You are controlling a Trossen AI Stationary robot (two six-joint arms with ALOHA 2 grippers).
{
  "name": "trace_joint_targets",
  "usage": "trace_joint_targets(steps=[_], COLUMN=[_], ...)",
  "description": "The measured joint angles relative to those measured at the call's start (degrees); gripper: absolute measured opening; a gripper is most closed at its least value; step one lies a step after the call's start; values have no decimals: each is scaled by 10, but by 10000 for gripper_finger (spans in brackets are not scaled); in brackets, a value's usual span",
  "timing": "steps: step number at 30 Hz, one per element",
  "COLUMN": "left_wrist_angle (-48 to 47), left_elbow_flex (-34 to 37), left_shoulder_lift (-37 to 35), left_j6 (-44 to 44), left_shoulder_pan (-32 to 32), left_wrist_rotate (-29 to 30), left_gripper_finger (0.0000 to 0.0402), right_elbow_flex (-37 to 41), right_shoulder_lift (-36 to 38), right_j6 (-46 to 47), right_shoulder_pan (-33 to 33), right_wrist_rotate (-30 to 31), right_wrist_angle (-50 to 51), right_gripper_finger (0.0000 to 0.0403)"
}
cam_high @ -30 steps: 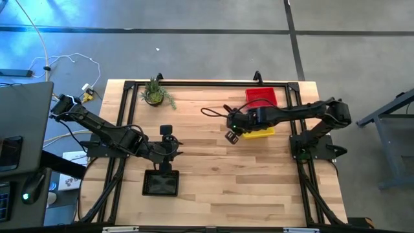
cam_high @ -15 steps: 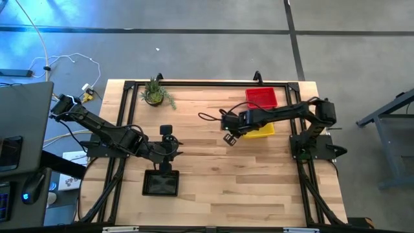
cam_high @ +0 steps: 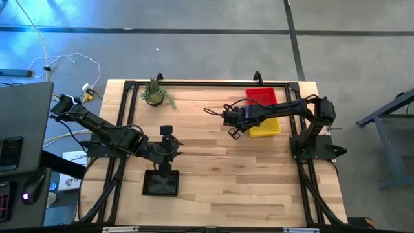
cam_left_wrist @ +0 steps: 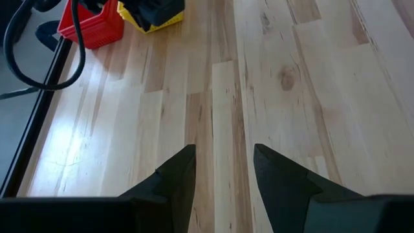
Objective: Stack baskets by color
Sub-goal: Move the stacked yellow bins below the stacked red bins, then move the stacked black bins to the top left of the table
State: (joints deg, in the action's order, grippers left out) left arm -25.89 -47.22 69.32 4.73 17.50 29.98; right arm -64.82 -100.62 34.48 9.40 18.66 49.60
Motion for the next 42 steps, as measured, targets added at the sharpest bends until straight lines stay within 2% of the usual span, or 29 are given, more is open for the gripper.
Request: trace_joint_targets(steps=[4,9,14,22,29,36,42], left_wrist_angle=[0,-2,-48,-164,-260,-355,-371], left_elbow_flex=[0,0,0,0,0,0,0], left_shoulder_lift=[0,0,0,0,0,0,0], left_j6=[1,15,70,199,271,349,424], left_shoulder_pan=[0,0,2,2,6,52,116], left_wrist_rotate=[-2,-34,-49,-185,-242,-256,-281], left_gripper_finger=[141,141,141,141,141,140,140], right_elbow_flex=[0,0,0,0,0,-1,-1], right_shoulder_lift=[0,0,5,39,72,81,82], right_j6=[-13,-40,-56,-52,-42,-35,-35], right_shoulder_pan=[8,15,5,-26,-49,-65,-65], right_wrist_rotate=[4,3,-17,-26,-26,-21,-5], right_wrist_angle=[3,-15,-39,-67,-75,-74,-75], right_gripper_finger=[53,53,53,53,53,53,53])
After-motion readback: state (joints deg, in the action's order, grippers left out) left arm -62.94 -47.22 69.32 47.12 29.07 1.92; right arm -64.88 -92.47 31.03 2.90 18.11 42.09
